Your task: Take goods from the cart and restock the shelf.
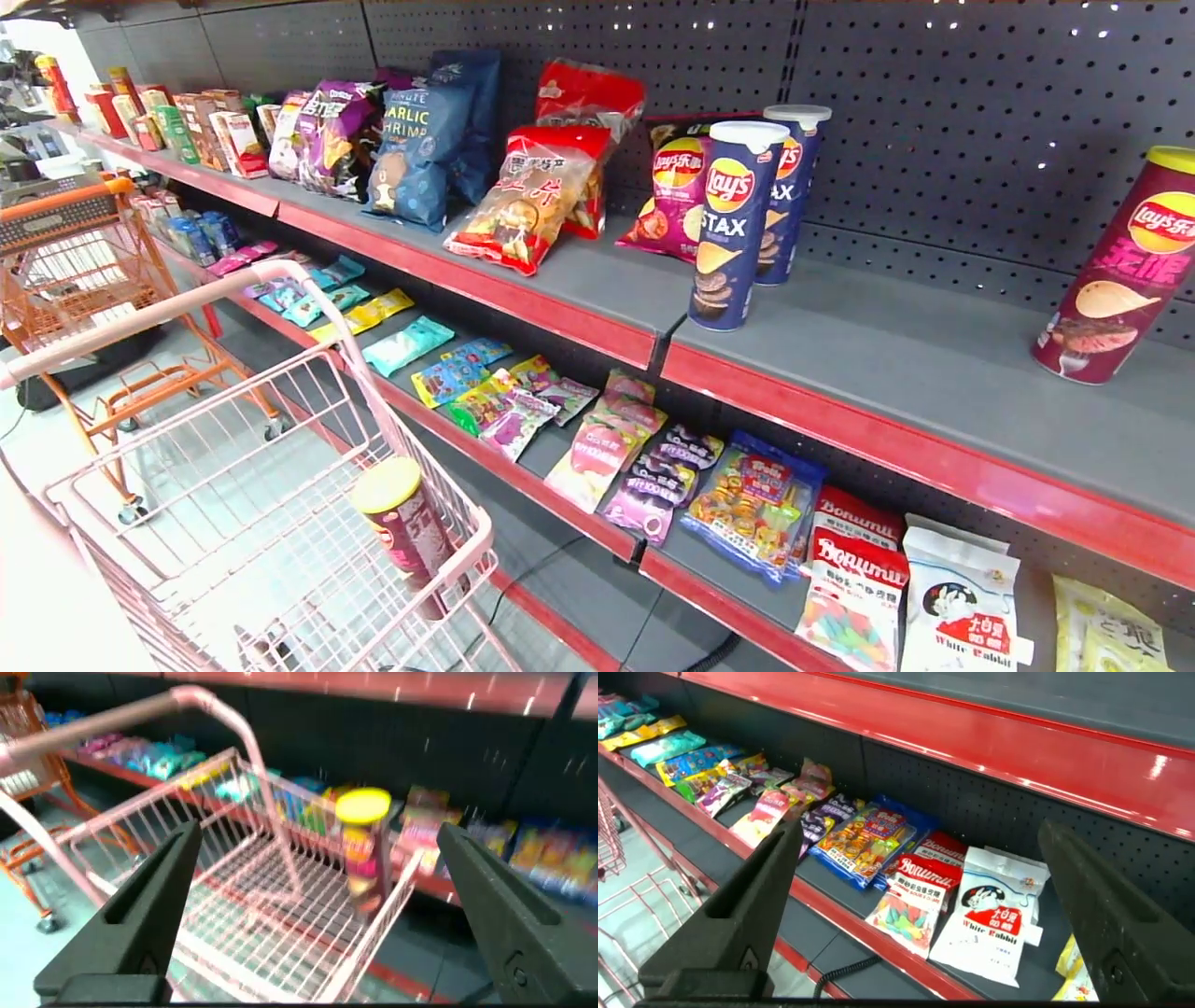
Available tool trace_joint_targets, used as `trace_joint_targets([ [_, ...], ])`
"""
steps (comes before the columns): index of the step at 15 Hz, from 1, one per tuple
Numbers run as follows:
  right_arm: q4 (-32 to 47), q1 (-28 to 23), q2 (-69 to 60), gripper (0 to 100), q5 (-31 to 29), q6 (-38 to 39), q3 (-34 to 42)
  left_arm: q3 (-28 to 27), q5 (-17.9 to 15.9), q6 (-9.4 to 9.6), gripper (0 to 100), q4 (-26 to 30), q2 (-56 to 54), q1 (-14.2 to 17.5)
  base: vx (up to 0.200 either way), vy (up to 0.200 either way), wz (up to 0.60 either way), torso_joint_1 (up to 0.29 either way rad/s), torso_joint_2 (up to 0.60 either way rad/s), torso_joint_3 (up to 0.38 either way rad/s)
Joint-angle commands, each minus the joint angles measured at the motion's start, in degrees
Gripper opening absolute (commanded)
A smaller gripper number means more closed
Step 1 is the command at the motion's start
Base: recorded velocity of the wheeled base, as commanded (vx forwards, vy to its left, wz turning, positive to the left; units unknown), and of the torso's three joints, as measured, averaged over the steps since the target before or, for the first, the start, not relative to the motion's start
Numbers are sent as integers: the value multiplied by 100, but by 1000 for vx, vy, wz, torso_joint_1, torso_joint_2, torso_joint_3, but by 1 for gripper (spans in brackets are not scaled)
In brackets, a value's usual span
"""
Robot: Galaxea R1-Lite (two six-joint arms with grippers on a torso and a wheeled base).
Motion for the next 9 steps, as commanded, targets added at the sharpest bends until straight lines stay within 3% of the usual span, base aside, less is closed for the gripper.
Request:
trace_joint_targets([
  [1,0,4,7,100,2,-7,0,-2003,211,-1020,100,-52,2252,-42,0,0,0,0,0,0],
  [3,0,4,7,100,2,2,0,-1942,106,-1037,100,-201,3351,-148,0,0,0,0,0,0],
  [5,0,4,7,100,2,2,0,-1590,97,-1072,100,-1300,4599,-139,0,0,0,0,0,0],
  [6,0,4,7,100,2,2,0,-1151,88,-1081,100,-2970,5821,1,0,0,0,0,0,0],
  [7,0,4,7,100,2,2,0,-905,36,-1072,100,-3963,6638,19,0,0,0,0,0,0],
  [8,0,4,7,100,2,2,0,-808,18,-1072,100,-4191,6867,10,0,0,0,0,0,0],
  [9,0,4,7,100,2,2,0,-509,-246,-1064,100,-4613,7570,1,0,0,0,0,0,0],
])
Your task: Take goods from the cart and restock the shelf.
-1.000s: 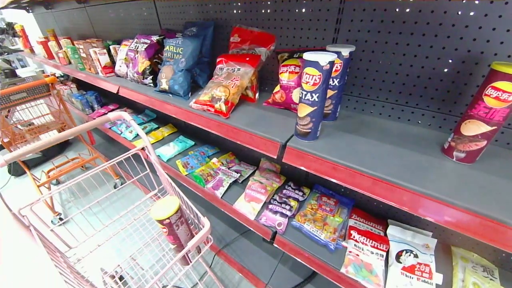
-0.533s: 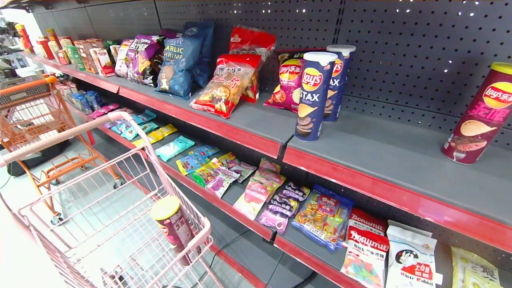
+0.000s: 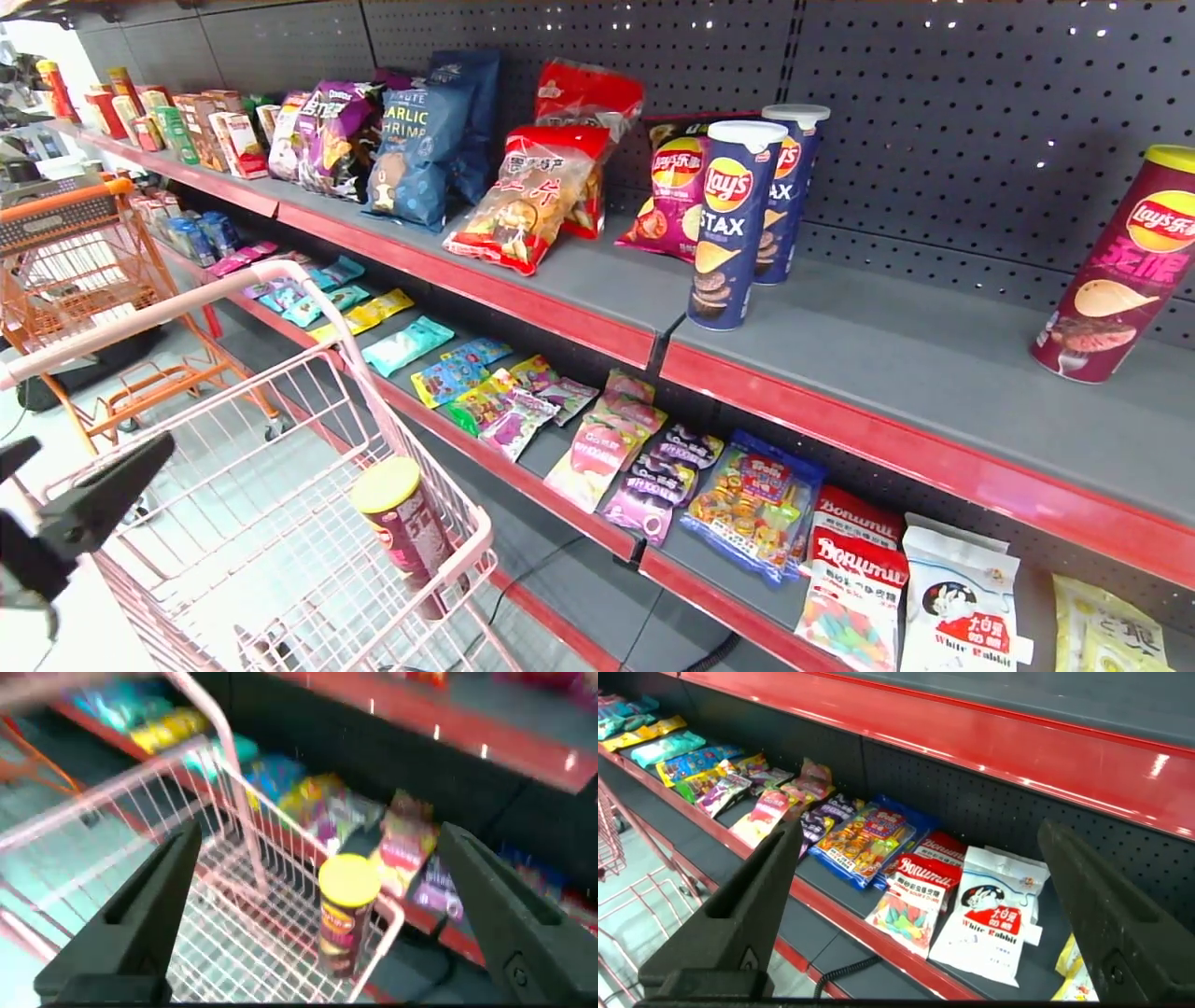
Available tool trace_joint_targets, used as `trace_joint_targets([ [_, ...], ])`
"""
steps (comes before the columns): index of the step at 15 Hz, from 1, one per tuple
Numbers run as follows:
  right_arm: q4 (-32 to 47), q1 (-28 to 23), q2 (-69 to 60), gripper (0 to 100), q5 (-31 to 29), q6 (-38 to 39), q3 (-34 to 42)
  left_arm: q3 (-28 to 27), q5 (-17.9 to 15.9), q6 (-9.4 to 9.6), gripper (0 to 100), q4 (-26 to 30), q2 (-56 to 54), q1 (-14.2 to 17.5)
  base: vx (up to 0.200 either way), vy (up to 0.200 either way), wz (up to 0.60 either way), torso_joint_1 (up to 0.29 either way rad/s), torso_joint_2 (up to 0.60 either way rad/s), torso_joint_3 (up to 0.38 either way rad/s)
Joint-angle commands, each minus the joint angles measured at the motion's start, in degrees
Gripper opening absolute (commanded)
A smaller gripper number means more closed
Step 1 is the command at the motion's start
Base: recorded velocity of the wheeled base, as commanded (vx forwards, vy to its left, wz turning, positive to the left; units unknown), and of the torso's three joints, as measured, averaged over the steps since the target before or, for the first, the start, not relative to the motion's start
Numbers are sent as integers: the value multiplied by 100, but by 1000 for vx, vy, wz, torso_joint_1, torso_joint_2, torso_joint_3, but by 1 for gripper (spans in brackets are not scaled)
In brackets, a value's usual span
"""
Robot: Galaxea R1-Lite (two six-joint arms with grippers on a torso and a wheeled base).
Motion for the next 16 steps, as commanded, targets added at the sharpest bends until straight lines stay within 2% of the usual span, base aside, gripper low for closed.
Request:
trace_joint_targets([
  [1,0,2,7,100,2,2,0,734,-454,-89,100,-1580,2745,47,0,0,0,0,0,0],
  [4,0,2,7,100,2,-7,0,725,-559,-89,100,-1624,3361,47,0,0,0,0,0,0],
  [5,0,2,7,100,2,-7,0,734,-788,-63,100,-1896,3730,12,0,0,0,0,0,0],
  [6,0,2,7,100,2,-7,0,742,-937,69,100,-1967,3879,-23,0,0,0,0,0,0],
  [7,0,2,7,100,2,-7,0,707,-1104,464,100,-1993,4196,-23,0,0,0,0,0,0],
  [11,0,2,7,100,2,-7,0,479,-1219,517,100,-2107,4767,-15,0,0,0,0,0,0],
  [13,0,2,7,100,2,-7,0,487,-1350,631,100,-2995,5549,-15,0,0,0,0,0,0],
  [16,0,2,7,100,2,-7,0,540,-1509,684,100,-3804,6182,-15,0,0,0,0,0,0],
])
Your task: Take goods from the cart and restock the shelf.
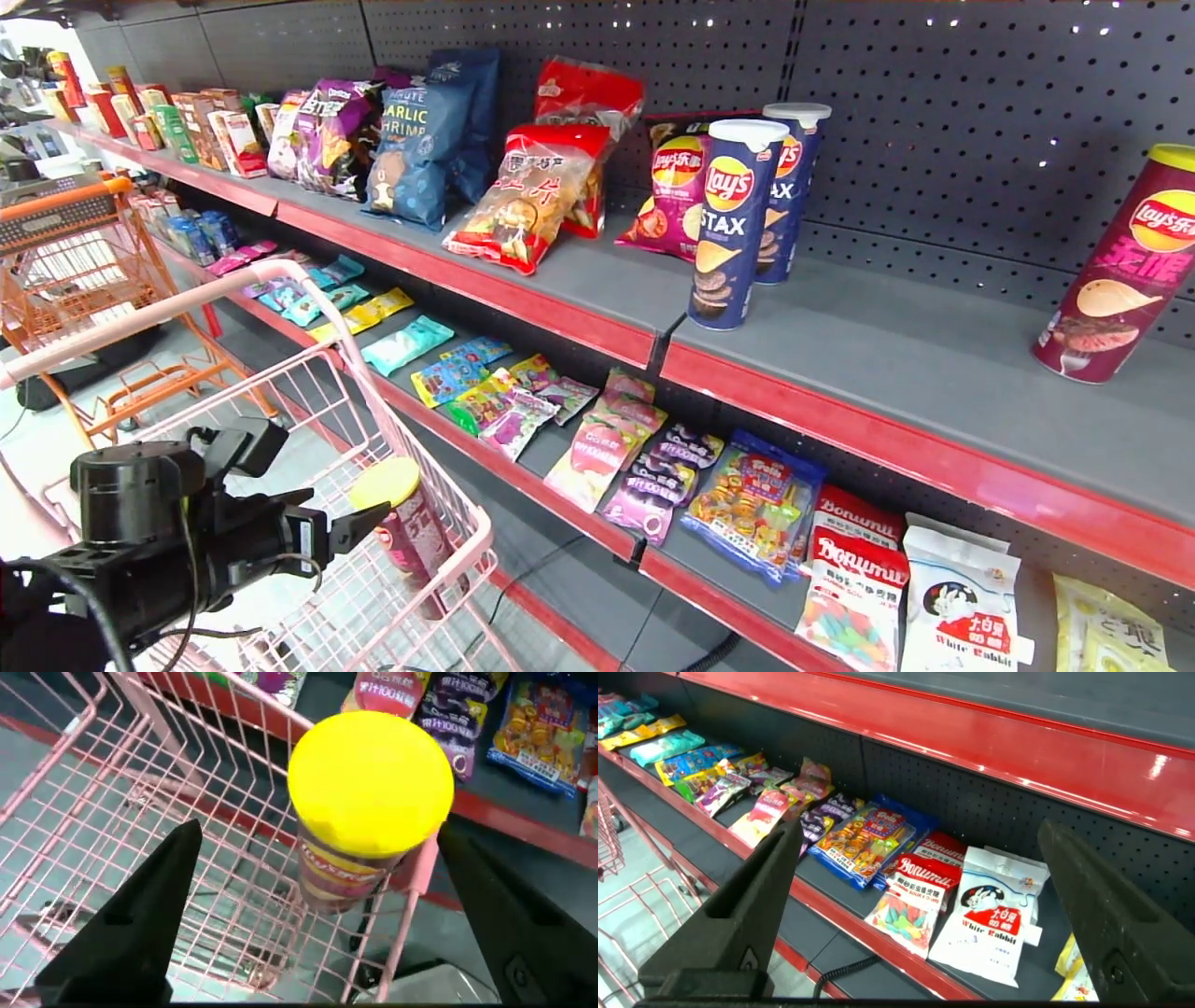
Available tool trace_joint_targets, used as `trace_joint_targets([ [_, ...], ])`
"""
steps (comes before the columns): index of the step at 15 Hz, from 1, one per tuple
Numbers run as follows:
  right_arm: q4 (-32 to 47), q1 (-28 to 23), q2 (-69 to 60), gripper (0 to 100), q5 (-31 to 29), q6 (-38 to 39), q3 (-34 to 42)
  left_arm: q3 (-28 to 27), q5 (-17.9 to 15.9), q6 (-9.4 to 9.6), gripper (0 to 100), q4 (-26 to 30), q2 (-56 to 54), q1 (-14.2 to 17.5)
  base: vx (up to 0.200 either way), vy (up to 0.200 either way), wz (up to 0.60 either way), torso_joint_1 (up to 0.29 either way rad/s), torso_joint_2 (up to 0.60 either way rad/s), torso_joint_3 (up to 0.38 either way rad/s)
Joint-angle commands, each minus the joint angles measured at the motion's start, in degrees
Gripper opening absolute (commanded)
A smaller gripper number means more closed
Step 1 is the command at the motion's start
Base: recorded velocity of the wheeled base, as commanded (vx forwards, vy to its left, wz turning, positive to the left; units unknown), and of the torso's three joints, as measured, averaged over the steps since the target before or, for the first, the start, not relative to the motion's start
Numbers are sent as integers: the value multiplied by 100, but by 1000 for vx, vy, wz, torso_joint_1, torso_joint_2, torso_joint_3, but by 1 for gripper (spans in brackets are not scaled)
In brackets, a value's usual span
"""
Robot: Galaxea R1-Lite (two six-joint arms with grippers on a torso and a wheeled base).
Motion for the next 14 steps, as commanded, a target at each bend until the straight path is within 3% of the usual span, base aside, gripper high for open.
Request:
trace_joint_targets([
  [1,0,2,7,100,4,-2,0,22,-84,20,100,-313,753,2,0,0,0,0,0,0],
  [4,0,2,7,100,4,-2,0,4,-216,125,100,-498,1078,-86,0,0,0,0,0,0],
  [5,0,2,7,100,4,-2,0,-5,-225,213,100,-762,1333,-94,0,0,0,0,0,0],
  [10,0,2,7,100,4,-2,0,22,-313,231,100,-2229,2406,-340,0,0,0,0,0,0],
  [14,0,2,7,100,4,-2,0,-251,-286,240,100,-2352,2581,-402,0,0,0,0,0,0],
])
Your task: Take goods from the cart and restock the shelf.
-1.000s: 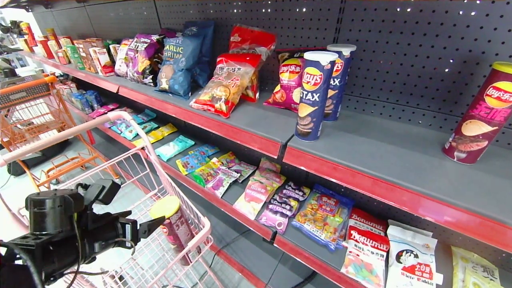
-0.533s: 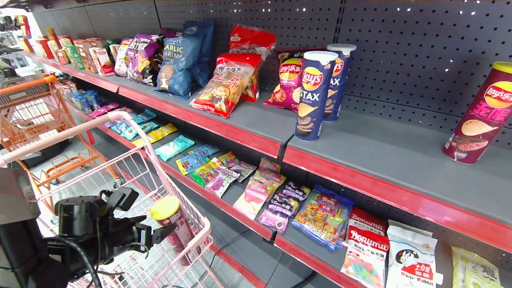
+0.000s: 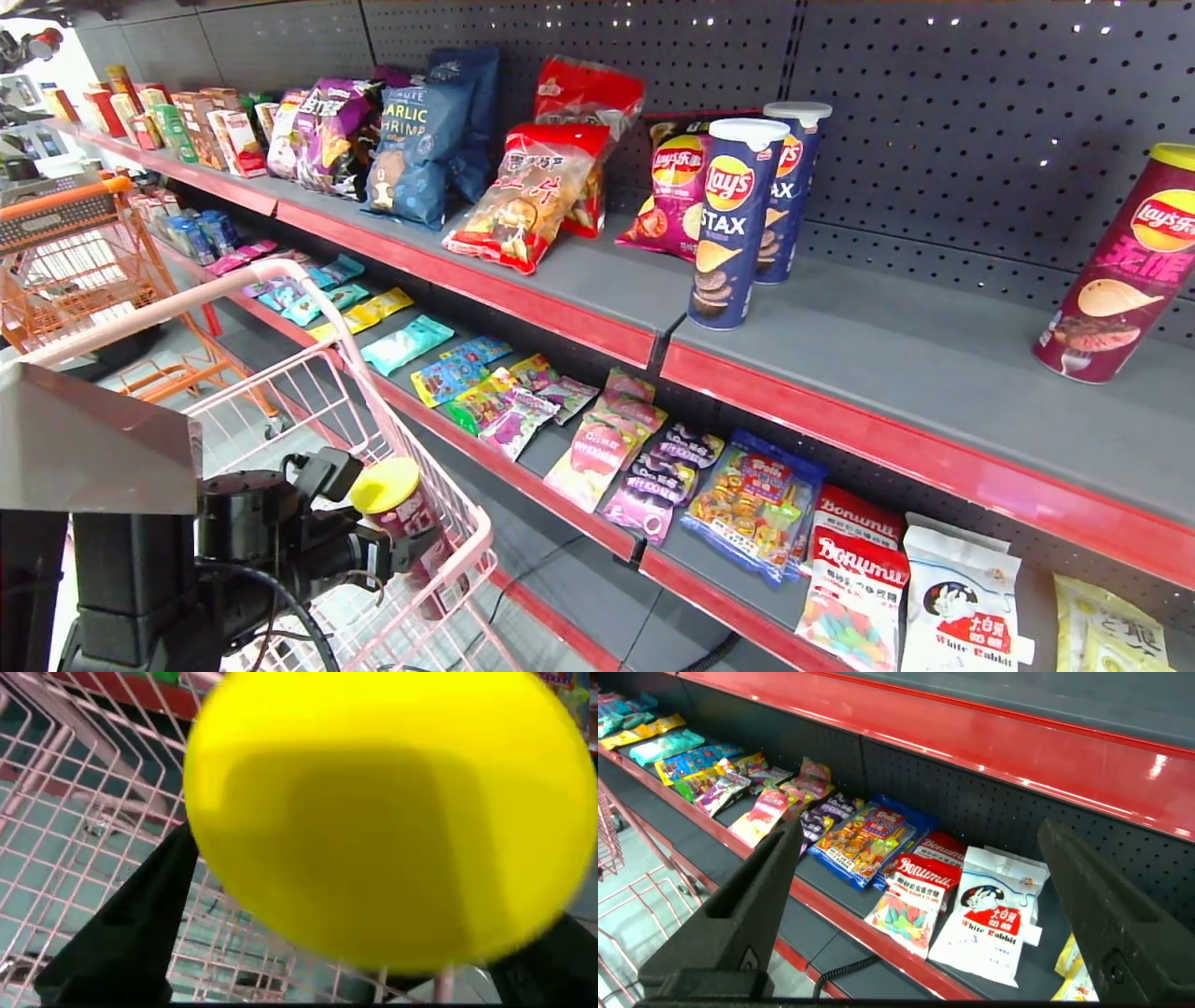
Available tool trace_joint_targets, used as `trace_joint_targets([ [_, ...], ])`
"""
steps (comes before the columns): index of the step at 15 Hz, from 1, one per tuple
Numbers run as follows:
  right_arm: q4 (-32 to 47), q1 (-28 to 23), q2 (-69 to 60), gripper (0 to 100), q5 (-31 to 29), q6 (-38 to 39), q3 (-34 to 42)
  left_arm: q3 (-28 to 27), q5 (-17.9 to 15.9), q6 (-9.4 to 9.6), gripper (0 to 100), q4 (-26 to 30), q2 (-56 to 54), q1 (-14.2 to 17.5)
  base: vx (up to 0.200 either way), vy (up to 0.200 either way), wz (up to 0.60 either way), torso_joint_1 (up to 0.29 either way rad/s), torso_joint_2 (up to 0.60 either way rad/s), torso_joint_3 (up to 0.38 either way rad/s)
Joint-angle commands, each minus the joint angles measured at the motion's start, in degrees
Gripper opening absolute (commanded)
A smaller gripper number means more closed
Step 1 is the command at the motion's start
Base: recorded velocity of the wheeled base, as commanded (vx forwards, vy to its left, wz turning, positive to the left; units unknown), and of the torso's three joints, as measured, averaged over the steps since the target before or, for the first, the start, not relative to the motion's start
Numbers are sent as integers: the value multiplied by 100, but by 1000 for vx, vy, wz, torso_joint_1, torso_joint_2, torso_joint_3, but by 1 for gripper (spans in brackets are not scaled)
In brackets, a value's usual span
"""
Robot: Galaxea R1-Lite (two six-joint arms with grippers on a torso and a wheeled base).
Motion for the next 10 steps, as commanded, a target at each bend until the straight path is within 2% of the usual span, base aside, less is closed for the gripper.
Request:
trace_joint_targets([
  [1,0,2,7,100,2,0,0,-375,40,2,100,-6,190,-8,0,0,0,0,0,0],
  [2,0,2,7,100,2,0,0,-542,40,2,0,-6,190,-17,0,0,0,0,0,0],
  [4,0,2,7,100,2,0,0,-647,31,11,0,-6,181,-43,0,0,0,0,0,0],
  [6,0,2,7,100,2,0,0,-515,31,2,0,-6,146,-87,0,0,0,0,0,0],
  [10,0,2,7,100,2,9,0,293,5,-68,0,-6,-1129,-131,0,0,0,0,0,0],
])
